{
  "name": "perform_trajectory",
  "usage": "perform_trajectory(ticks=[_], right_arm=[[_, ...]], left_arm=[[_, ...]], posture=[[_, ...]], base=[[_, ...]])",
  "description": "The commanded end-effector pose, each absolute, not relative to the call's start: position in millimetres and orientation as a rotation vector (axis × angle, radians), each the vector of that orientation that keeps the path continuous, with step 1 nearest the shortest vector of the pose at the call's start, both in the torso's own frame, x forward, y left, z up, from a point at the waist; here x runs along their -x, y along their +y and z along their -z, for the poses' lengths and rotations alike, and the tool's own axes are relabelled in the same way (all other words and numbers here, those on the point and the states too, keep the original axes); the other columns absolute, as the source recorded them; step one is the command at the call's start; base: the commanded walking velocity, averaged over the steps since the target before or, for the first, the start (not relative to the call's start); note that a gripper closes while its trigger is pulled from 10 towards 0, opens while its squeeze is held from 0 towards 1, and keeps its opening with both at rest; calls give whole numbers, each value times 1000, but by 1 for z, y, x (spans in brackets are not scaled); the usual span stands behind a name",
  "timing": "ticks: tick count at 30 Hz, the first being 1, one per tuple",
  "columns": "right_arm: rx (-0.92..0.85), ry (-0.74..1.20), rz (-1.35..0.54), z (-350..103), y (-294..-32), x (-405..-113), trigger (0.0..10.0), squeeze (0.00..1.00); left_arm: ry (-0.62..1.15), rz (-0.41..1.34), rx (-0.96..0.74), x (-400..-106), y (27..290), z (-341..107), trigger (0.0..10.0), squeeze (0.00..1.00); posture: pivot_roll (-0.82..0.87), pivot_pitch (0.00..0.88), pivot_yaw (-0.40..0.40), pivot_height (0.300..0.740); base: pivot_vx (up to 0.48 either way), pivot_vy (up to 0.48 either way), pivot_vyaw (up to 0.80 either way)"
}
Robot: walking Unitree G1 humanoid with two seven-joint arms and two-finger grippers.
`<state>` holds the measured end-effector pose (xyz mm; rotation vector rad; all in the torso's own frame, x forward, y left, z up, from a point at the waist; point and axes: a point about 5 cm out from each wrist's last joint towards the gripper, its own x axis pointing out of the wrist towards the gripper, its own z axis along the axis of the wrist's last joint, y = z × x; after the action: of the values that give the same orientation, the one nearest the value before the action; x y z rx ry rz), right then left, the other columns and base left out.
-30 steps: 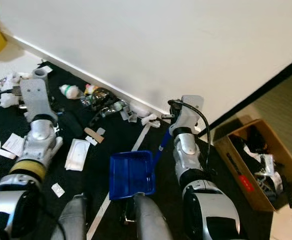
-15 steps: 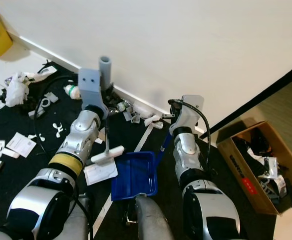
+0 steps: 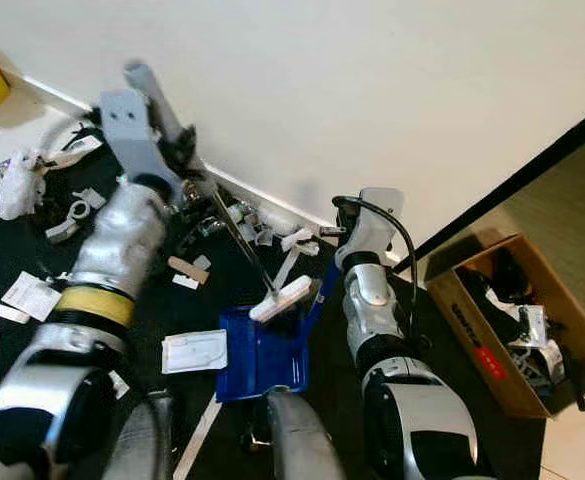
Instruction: Sweep floor
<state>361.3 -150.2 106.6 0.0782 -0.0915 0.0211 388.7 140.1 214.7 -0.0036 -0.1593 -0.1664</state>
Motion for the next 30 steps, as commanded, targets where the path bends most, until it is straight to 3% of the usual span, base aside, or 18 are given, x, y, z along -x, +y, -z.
perform_trajectory(ticks=[1, 4, 7, 11, 13, 18, 22, 30], right_arm=[[-97, 28, -32, -82, -146, -352, 10000, 0], [-100, 28, -33, -82, -145, -351, 10000, 0], [-100, 32, -31, -80, -146, -351, 10000, 0], [-99, 33, -32, -79, -146, -350, 10000, 0], [-97, 37, -34, -78, -146, -349, 10000, 0], [-93, 40, -42, -78, -145, -349, 10000, 0], [-91, 36, -52, -80, -143, -351, 10000, 0], [-86, 28, -50, -82, -146, -352, 10000, 0]], left_arm=[[-127, 110, -144, -387, 158, -211, 10000, 0], [-83, 21, -228, -383, 182, -211, 10000, 0], [-26, -156, -483, -372, 230, -214, 10000, 0], [18, -228, -527, -366, 247, -211, 10000, 0], [88, -302, -457, -358, 261, -197, 10000, 0], [145, -308, -270, -352, 253, -167, 10000, 0], [240, -368, -20, -343, 221, -122, 10000, 0], [262, -341, 2, -348, 187, -114, 10000, 0]], posture=[[30, 226, -89, 740], [30, 225, -87, 740], [33, 225, -85, 740], [35, 227, -86, 740], [42, 231, -90, 740], [42, 232, -95, 740], [33, 230, -94, 740], [22, 230, -85, 740]], base=[[0, 0, 0], [0, 0, 0], [0, 0, 0], [0, 0, 0], [0, 0, 0], [0, 0, 0], [0, 0, 0], [0, 0, 0]])
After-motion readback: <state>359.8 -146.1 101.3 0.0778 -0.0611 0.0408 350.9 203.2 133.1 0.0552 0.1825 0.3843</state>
